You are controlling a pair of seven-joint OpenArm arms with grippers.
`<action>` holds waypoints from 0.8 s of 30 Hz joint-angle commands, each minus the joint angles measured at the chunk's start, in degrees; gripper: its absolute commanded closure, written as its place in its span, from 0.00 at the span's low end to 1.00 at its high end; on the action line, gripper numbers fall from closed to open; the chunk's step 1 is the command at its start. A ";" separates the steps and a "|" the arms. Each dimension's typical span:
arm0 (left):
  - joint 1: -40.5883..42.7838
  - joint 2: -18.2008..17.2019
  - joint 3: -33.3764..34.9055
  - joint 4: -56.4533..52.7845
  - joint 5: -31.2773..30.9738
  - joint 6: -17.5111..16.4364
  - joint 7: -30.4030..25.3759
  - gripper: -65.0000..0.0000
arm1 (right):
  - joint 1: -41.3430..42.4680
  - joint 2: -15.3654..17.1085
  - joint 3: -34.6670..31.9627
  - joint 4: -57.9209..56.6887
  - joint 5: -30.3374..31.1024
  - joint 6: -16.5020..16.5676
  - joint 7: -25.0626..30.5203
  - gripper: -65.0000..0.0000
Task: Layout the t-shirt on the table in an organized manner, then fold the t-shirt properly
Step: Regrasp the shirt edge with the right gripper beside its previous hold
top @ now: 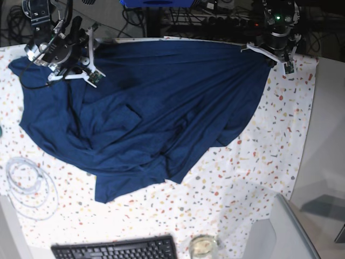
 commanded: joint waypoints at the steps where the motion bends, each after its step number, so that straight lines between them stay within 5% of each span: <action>1: 0.37 -0.33 -0.10 1.19 0.21 0.48 -1.09 1.00 | -0.17 0.24 0.14 0.85 0.08 0.03 0.38 0.57; 8: 0.37 -0.33 -0.54 1.19 0.21 0.48 -1.09 1.00 | -0.25 0.24 0.14 -1.35 0.08 0.03 0.29 1.00; 19: 0.19 -0.33 -0.01 4.80 0.21 0.48 -0.65 1.00 | -1.31 0.24 1.28 4.10 0.08 0.03 0.29 0.99; 24: -1.22 -0.33 -0.18 11.65 0.21 0.48 9.46 1.00 | -1.40 0.24 1.63 8.76 0.17 0.03 -4.45 0.99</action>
